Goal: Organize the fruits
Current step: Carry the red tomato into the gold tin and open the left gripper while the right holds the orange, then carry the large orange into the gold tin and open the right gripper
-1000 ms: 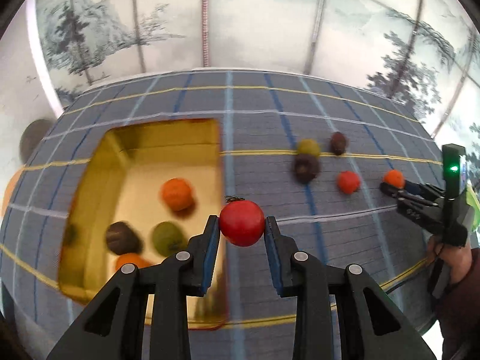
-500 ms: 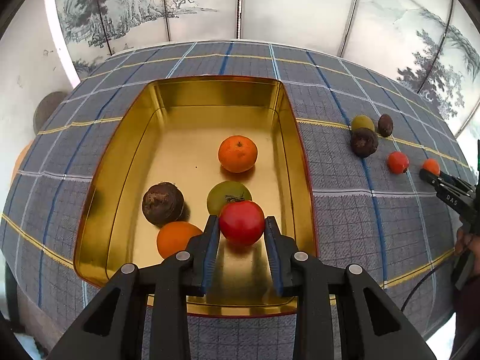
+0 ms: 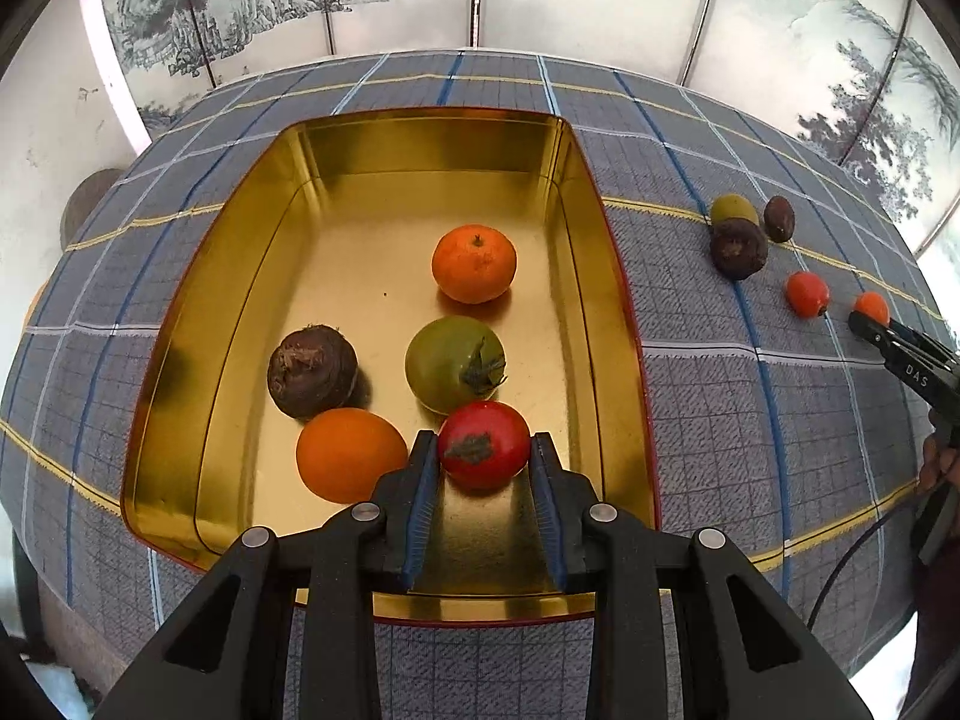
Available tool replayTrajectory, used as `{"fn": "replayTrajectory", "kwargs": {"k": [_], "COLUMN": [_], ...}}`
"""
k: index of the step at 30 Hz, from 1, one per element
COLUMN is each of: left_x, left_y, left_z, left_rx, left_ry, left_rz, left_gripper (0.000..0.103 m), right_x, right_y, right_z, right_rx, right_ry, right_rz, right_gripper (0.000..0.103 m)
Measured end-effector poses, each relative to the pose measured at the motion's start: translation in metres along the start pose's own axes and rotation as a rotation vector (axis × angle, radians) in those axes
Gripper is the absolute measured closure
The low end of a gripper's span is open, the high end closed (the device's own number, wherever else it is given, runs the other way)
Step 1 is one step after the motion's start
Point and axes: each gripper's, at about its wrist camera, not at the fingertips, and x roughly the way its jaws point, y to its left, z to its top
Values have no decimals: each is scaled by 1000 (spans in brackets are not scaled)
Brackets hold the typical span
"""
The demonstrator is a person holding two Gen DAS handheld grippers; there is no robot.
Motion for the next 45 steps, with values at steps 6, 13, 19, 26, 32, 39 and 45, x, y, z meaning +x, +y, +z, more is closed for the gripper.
{"fn": "replayTrajectory", "kwargs": {"k": [6,13,19,26,32,39,45], "left_x": [3,-2,-16,-39,-60,-78,-84], "left_y": [2,4,6,8,25,52,80], "left_z": [0,1,0,-2,-5,-15,-26], "left_rx": [-2,5,15,52,25,-44,-114], "left_ry": [11,-5,-39,-131,-217,-270,-265], "left_rz": [2,-4,-14,36,78,153,187], "left_gripper": [71,63,53,42,34,32,32], "right_x": [0,0,0,0,-7,-47,-64], "right_y": [0,0,-1,-2,0,67,151], "right_z": [0,0,0,0,5,30,43], "right_rx": [-1,-1,1,3,40,-56,-189], "right_ry": [0,0,0,-1,-12,-91,-106], "right_rz": [-1,-1,1,2,10,164,322], "right_gripper": [64,64,64,65,66,66,66]}}
